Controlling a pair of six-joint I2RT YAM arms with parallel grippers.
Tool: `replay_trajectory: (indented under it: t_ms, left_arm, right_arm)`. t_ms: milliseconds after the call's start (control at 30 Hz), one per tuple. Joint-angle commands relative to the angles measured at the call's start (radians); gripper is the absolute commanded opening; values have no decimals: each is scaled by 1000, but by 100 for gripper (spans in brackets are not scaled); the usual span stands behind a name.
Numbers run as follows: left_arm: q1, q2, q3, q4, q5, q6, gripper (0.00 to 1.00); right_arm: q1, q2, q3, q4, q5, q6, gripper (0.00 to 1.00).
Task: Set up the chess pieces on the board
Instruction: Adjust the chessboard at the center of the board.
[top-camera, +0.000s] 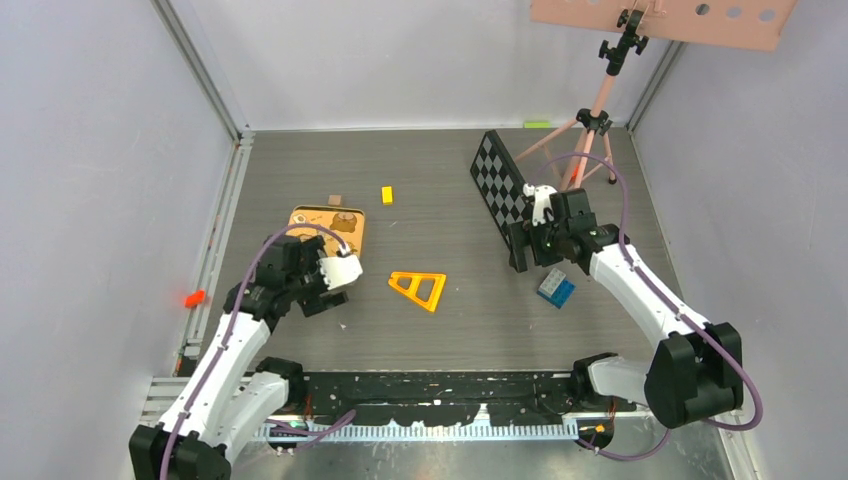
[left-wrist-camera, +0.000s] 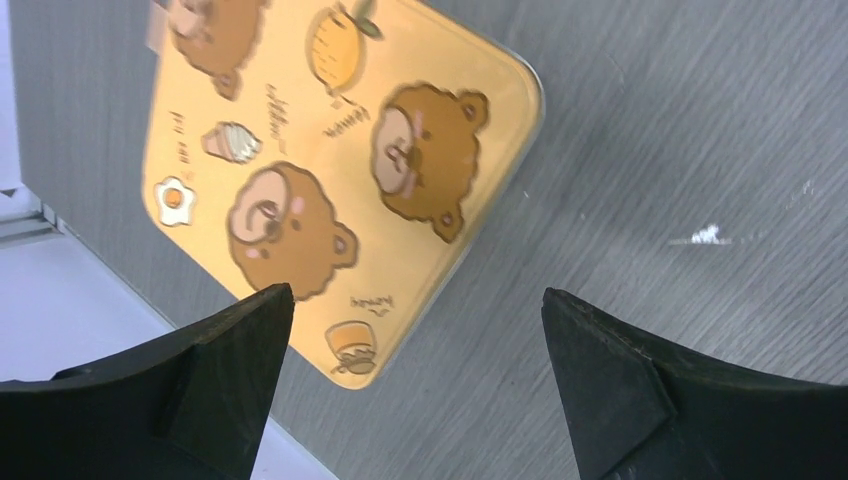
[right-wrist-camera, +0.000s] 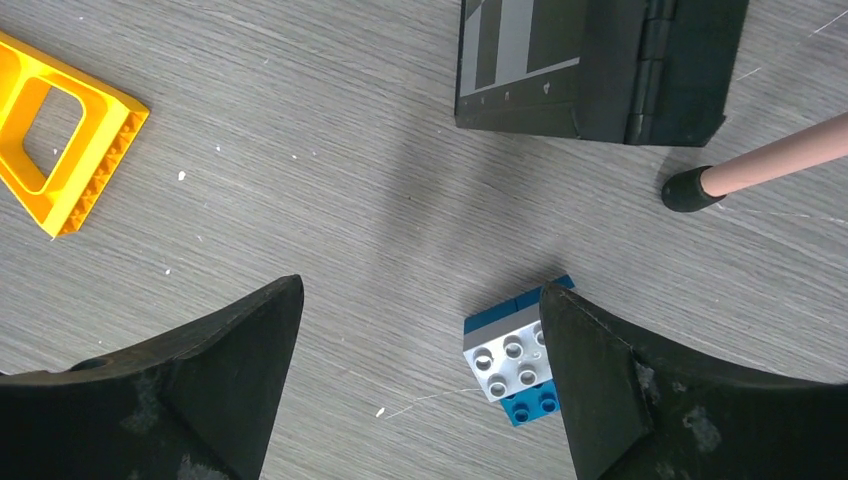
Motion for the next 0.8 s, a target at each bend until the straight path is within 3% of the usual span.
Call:
replay_trajectory:
  t_ms: [0,467,767]
  left_arm:
    - [-7,30,124,22,85,-149,98]
    - [-15,113,248,82,177,-351,98]
    - [-36,142,249,133,199,-393,98]
  right_arm:
    - [4,32,23,65,25,47,93]
    - [5,66,-106,406,68,218,84]
    - [6,111,-177,643,122,309,78]
